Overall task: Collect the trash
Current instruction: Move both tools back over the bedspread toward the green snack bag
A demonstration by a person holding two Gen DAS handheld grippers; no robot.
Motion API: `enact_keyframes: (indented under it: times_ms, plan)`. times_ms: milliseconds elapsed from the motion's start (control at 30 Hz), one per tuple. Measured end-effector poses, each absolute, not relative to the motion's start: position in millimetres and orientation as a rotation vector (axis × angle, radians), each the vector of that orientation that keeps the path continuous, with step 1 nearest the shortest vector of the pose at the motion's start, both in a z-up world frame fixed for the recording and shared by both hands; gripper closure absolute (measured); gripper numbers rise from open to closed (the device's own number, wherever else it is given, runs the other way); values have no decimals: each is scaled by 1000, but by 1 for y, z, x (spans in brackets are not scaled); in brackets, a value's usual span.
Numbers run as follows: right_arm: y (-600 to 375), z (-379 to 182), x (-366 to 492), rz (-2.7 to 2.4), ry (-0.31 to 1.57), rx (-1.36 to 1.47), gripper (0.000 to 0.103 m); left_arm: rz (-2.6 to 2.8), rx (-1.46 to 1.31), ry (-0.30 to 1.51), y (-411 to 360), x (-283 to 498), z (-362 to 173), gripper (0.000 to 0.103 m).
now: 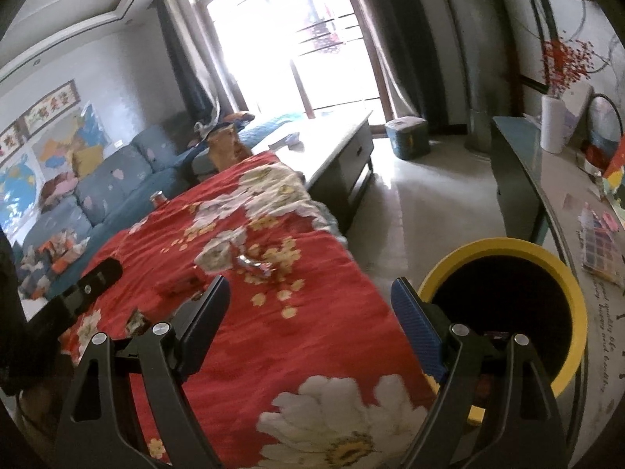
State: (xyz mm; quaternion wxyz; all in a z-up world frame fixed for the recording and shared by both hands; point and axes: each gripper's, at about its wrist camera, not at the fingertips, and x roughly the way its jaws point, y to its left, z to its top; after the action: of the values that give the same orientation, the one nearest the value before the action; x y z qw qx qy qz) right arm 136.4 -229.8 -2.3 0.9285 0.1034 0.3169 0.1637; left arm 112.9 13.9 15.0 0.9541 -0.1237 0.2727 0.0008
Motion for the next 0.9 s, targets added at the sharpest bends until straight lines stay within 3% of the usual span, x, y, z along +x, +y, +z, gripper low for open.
enact_keyframes:
  times_ms: [900]
  plan:
    - [-128, -9, 143, 490, 699, 84, 21, 205, -361, 553, 110, 107, -5, 11]
